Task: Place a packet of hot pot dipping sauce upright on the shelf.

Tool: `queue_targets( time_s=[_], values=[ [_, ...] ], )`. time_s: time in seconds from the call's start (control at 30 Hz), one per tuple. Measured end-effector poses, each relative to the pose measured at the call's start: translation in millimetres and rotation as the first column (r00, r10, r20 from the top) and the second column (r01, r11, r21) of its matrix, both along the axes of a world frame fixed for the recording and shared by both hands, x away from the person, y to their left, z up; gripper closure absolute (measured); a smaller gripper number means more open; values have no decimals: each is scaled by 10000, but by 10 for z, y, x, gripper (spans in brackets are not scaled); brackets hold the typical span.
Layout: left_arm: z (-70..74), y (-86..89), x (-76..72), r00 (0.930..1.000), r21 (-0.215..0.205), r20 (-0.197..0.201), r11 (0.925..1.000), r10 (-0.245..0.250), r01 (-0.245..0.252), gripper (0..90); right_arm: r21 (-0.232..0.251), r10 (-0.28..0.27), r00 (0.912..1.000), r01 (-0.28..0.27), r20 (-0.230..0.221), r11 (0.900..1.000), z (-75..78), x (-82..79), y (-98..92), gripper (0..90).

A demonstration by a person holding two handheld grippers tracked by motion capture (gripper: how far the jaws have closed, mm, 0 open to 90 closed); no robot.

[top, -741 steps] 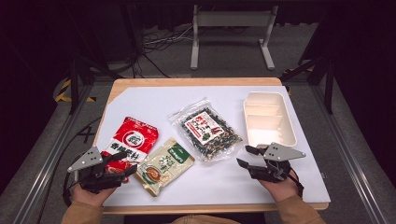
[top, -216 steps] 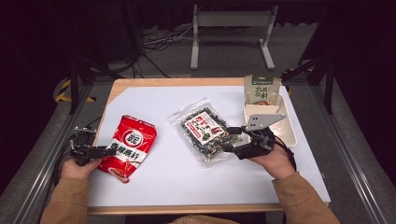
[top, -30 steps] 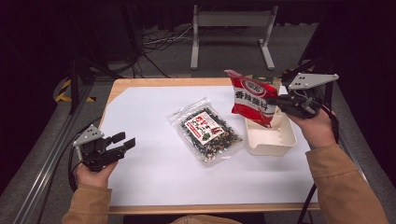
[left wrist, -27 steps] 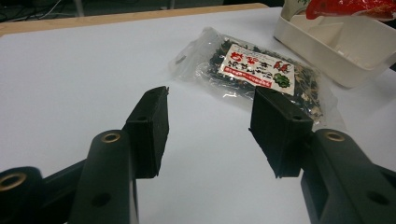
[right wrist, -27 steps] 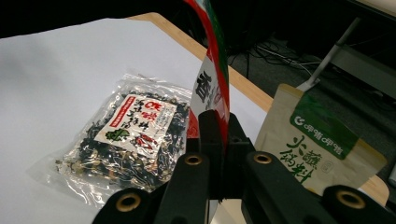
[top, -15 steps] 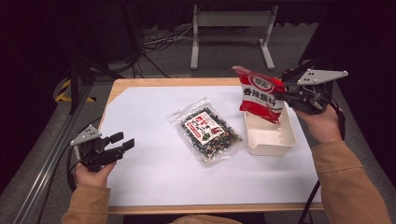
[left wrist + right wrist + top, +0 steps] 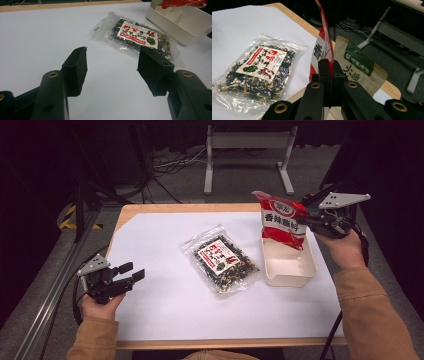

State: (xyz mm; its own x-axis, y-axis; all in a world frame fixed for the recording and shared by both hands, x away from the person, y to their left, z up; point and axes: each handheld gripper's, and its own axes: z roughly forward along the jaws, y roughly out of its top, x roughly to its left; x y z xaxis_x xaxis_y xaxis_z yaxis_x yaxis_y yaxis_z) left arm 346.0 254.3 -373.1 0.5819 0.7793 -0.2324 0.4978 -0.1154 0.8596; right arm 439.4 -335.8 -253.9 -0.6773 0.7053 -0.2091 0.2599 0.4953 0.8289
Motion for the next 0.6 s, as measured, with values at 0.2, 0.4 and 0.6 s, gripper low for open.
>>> queue_targets(
  time_s=[0.2,0.4,0.6],
  values=[
    [-2,3,-1,10000,-28,31,10000,-1,1,405,-136,-34,9999,32,-136,9999,-66,104,-7,897],
    [-9,9,6,10000,-21,4,10000,0,0,398,-326,-244,9997,242,-46,9992,-127,215,-22,897],
    [-11,7,4,10000,-36,4,10000,28,-28,398,-390,-575,9983,575,-7,9976,-186,332,-54,897]
  ],
)
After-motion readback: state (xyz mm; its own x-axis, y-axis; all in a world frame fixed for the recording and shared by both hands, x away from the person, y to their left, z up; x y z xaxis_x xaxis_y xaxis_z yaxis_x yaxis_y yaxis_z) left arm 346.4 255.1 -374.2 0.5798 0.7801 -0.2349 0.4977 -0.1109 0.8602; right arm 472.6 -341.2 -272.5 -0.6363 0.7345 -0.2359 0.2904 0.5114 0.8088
